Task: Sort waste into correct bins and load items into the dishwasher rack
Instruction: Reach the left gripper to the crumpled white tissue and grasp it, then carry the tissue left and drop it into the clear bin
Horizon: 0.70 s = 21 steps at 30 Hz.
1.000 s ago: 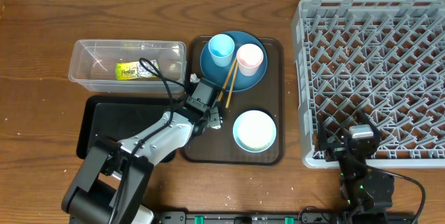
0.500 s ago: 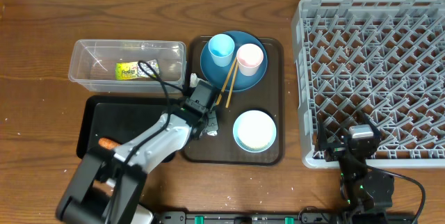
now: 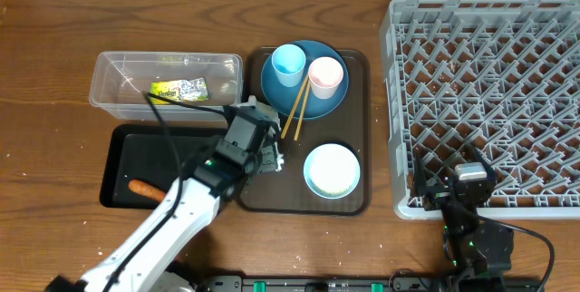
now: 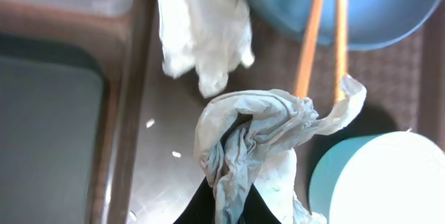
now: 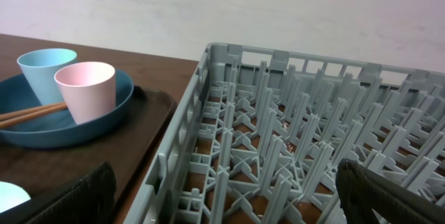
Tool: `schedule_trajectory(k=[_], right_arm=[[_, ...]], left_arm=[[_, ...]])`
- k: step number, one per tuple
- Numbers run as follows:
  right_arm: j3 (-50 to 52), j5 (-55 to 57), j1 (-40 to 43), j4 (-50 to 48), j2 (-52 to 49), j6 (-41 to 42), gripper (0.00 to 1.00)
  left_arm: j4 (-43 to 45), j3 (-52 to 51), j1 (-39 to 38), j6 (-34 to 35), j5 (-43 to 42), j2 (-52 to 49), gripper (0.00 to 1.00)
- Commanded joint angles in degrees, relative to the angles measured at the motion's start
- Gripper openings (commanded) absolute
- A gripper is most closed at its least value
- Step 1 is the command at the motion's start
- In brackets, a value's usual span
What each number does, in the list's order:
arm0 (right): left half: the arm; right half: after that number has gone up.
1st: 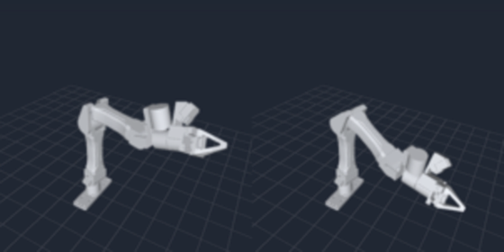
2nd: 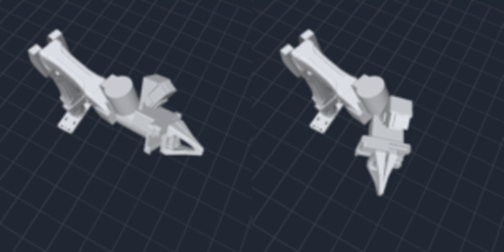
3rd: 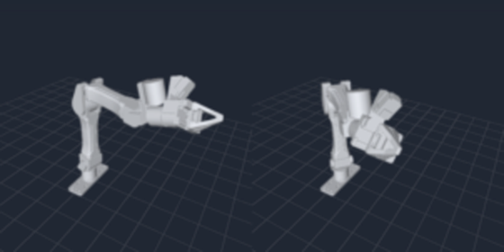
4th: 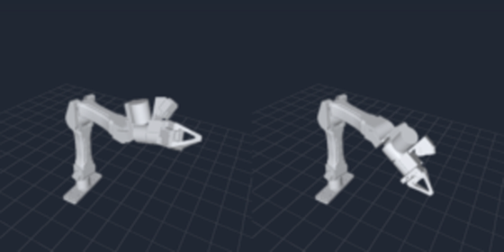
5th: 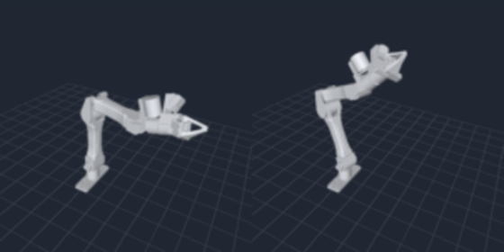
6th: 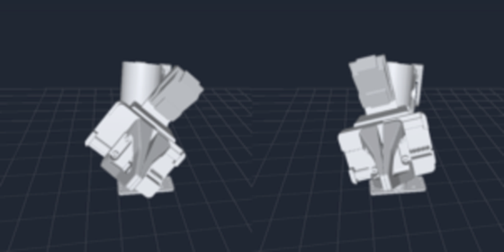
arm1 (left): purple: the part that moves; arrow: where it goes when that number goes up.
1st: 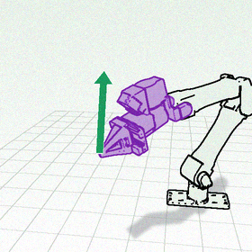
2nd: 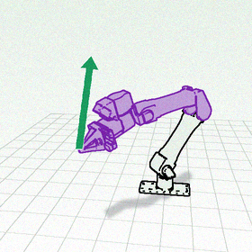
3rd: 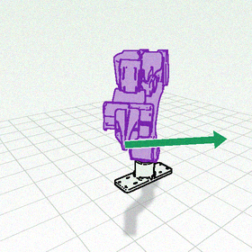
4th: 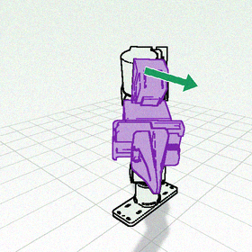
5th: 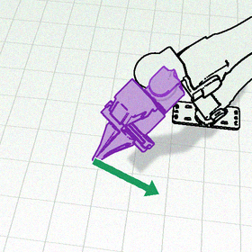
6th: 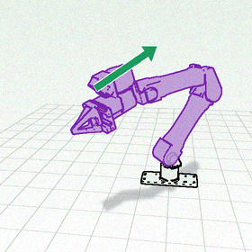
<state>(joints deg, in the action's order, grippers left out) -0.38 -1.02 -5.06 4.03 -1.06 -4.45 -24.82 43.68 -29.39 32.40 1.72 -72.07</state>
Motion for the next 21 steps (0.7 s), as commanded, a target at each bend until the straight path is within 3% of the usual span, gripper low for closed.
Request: schedule_trajectory(k=[1,7,11,17,21], right_arm=[[0.07,0.39,0.15,0.22,0.04,-0.13,0.99],[0.07,0.39,0.15,0.22,0.04,-0.13,0.99],[0.07,0.39,0.15,0.24,0.04,-0.13,0.99],[0.07,0.39,0.15,0.24,0.04,-0.13,0.99],[0.07,0.39,0.15,0.24,0.04,-0.13,0.99]], left_arm=[[1.36,-0.31,-0.15,-2.21,8.72,1.79,0.06],[8.2,-0.33,0.85,-4.11,22.01,0.92,0.06],[14.69,-0.33,3.63,-7.69,21.94,-0.11,0.06],[20.35,-0.33,8.94,-7.76,21.84,-1.7,0.06],[22.82,-0.24,13.33,-7.76,17.11,-3.23,0.07]])
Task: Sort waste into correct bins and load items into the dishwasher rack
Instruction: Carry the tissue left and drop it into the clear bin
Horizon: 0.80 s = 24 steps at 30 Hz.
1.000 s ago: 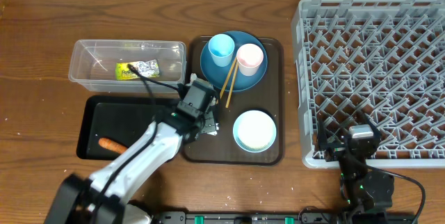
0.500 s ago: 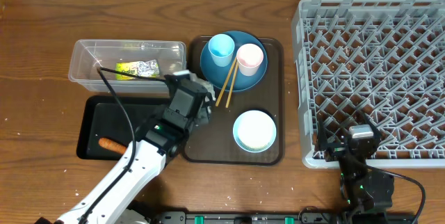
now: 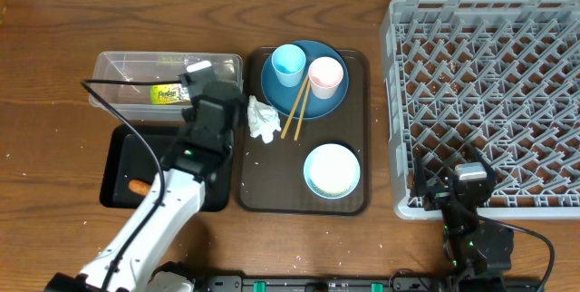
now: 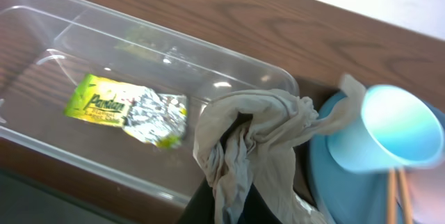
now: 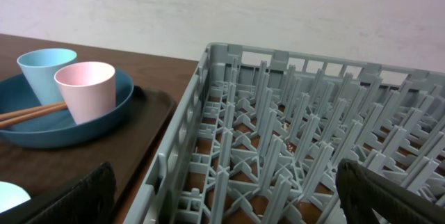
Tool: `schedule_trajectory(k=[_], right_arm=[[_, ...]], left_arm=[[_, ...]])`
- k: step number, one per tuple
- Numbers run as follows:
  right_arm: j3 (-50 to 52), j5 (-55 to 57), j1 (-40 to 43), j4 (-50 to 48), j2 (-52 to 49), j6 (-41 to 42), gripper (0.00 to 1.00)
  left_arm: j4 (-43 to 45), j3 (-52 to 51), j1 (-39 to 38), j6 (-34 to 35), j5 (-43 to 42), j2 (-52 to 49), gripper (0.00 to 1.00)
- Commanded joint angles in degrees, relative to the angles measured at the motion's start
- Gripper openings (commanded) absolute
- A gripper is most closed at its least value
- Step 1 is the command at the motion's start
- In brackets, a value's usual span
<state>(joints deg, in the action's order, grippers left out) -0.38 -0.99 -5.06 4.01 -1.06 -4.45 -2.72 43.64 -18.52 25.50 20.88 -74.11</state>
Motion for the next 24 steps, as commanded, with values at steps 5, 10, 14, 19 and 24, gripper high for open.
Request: schedule_trajectory(k=[5,10,14,19,24], right_arm=[[0.07,0.37,0.15,0.26,0.04,-0.13,0.99],[0.07,0.37,0.15,0.26,0.04,-0.13,0.99],[0.07,0.37,0.15,0.26,0.04,-0.13,0.99],[0.07,0.37,0.15,0.26,0.04,-0.13,0.99],[0.07,0.37,0.15,0.24,0.04,-0.13,0.99]], left_arm=[[0.9,1.44,8.92,-0.83,-12.22,-4.59,0.11],[0.87,3.54,14.95,-0.83,-23.43,-8.83,0.11],[0.2,6.21,17.86,-0.83,-31.45,-12.28,0.11],[0.15,8.0,18.21,-0.83,-32.17,-14.71,0.11],[0.68,8.04,18.21,-0.87,-30.36,-15.61,0.11]])
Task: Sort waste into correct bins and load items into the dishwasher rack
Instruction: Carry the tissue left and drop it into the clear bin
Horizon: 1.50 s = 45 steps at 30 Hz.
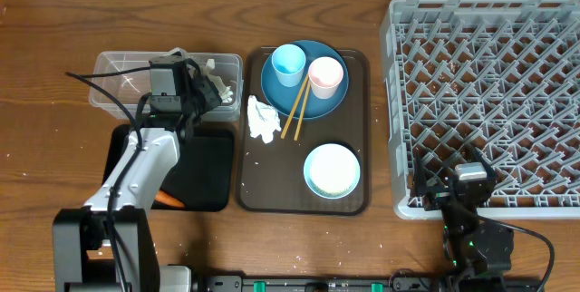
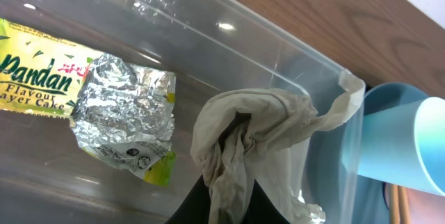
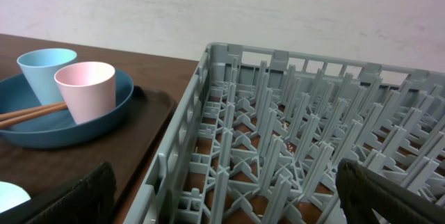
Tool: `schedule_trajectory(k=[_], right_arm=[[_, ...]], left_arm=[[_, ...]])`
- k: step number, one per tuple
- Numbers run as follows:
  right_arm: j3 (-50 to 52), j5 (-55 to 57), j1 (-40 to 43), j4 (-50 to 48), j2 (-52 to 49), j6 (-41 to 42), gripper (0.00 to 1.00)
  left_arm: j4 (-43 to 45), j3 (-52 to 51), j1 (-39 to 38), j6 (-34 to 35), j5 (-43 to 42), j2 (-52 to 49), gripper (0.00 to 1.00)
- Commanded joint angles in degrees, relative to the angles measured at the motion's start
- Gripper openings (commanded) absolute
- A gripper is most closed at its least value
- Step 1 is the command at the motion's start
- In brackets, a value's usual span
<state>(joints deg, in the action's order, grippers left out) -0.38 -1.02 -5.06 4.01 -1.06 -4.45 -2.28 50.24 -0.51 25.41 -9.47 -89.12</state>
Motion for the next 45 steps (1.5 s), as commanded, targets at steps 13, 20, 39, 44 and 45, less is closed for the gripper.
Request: schedule_trajectory(k=[13,20,39,44,45], right_arm=[[0.07,0.39,0.15,0.24,0.04,-0.13,0.99],[0.07,0.39,0.15,0.26,0.04,-0.13,0.99],[0.07,0.39,0.15,0.26,0.04,-0.13,0.99],[0.07,0.39,0.15,0.26,0.04,-0.13,0.99],[0.07,0.39,0.15,0.26,0.04,-0.13,0.99]], left_arm=[[1.81,1.44,0.24,-1.22,1.16,-0.57,0.3],[2.78,1.44,0.22,-1.2,1.14,-0.44,0.38],[-25.14,14.62,-0.15,-1.18,0.92,15.65,0.42],[-44.76,23.74,-4.24,-1.2,0.92,13.55,0.66],[-46.47,23.85,-5.16,-1.18,0.92,13.57,0.69]])
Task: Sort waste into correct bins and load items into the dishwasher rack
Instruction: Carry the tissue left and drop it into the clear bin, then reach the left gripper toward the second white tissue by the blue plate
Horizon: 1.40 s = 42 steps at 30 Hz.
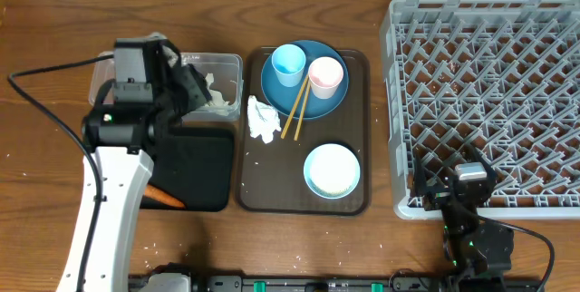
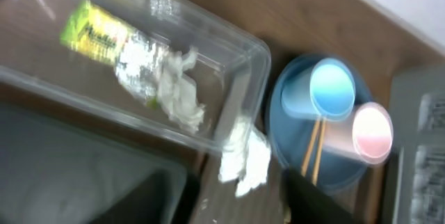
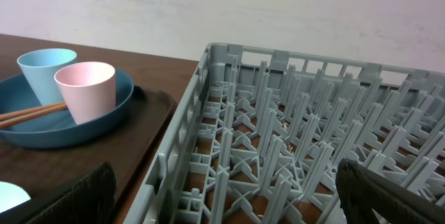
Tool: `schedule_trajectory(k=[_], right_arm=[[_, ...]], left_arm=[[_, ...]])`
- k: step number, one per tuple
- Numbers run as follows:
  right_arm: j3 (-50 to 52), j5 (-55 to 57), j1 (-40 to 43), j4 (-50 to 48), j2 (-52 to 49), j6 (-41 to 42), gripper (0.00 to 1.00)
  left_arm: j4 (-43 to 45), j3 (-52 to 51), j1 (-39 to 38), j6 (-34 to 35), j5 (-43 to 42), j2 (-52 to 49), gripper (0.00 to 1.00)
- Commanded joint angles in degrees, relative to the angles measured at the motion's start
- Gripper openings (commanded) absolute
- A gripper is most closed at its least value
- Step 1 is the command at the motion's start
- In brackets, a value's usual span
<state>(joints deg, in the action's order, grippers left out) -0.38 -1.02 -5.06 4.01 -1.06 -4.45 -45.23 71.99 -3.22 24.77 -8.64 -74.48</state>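
Observation:
My left gripper (image 1: 188, 90) hangs open above the clear plastic bin (image 1: 227, 60), nothing between its fingers (image 2: 314, 197). In the bin lie a crumpled napkin (image 2: 179, 93) and a green-and-foil wrapper (image 2: 104, 33). A second white napkin (image 1: 263, 118) lies on the brown tray (image 1: 304, 199). The tray also carries a blue plate (image 1: 313, 100) with a blue cup (image 1: 288, 61), a pink cup (image 1: 326, 74) and chopsticks (image 1: 295, 111), plus a white bowl (image 1: 331, 170). My right gripper (image 3: 229, 203) rests open at the near edge of the grey rack (image 1: 489, 102).
A black bin (image 1: 195, 170) sits in front of the clear bin, with a carrot piece (image 1: 163, 199) at its near edge. The left arm's cable (image 1: 54, 70) loops over the table's left side. Crumbs dot the tray and the table.
The left gripper was shut on the crumpled napkin low over the clear bin. Now it is open and higher, and the napkin lies in the bin beside the wrapper. The right arm is unchanged.
My left gripper held a crumpled napkin over the tray, beside a second napkin. It then had the napkin at the clear bin's right end, then low inside the bin by the wrapper. Now the napkin lies there and the gripper is open.

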Motion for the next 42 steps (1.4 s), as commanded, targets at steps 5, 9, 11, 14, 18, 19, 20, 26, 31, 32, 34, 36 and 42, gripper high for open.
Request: schedule_trajectory(k=[5,9,11,14,18,19,20,26,31,32,34,36,42], right_arm=[[0.07,0.39,0.15,0.24,0.04,-0.13,0.99],[0.07,0.39,0.15,0.26,0.04,-0.13,0.99],[0.07,0.39,0.15,0.26,0.04,-0.13,0.99],[0.07,0.39,0.15,0.26,0.04,-0.13,0.99],[0.07,0.39,0.15,0.26,0.04,-0.13,0.99],[0.07,0.39,0.15,0.24,0.04,-0.13,0.99],[0.07,0.39,0.15,0.26,0.04,-0.13,0.99],[0.07,0.42,0.15,0.26,0.04,-0.13,0.99],[0.07,0.39,0.15,0.26,0.02,-0.13,0.99],[0.07,0.39,0.15,0.26,0.02,-0.13,0.99],[0.07,0.39,0.15,0.26,0.02,-0.13,0.99],[0.07,0.39,0.15,0.24,0.02,-0.13,0.99],[0.07,0.39,0.15,0.26,0.02,-0.13,0.99]], left_arm=[[-8.63,1.36,-8.79,-0.52,0.09,-1.09,0.69],[-8.0,1.29,-12.41,-0.52,0.13,-1.2,0.69],[-6.67,1.16,-13.73,-0.26,0.11,-1.2,0.69],[-3.96,0.35,-15.56,2.75,0.2,-1.64,0.69],[-3.37,0.28,-16.63,3.37,0.79,-3.8,0.69],[-3.34,0.28,-16.63,3.37,0.79,-4.5,0.69],[-3.34,0.28,-16.63,3.41,0.76,-5.44,0.68],[-2.78,0.28,-16.63,3.61,0.76,-12.55,0.65],[-1.44,0.28,-16.61,3.63,0.76,-18.12,0.55],[-1.09,0.28,-16.61,3.65,0.76,-18.95,0.54],[-0.61,0.28,-16.61,4.09,0.79,-20.52,0.53],[-0.26,0.28,-16.61,5.03,1.22,-21.86,0.53],[0.11,0.28,-16.63,7.28,3.76,-25.35,0.53]])
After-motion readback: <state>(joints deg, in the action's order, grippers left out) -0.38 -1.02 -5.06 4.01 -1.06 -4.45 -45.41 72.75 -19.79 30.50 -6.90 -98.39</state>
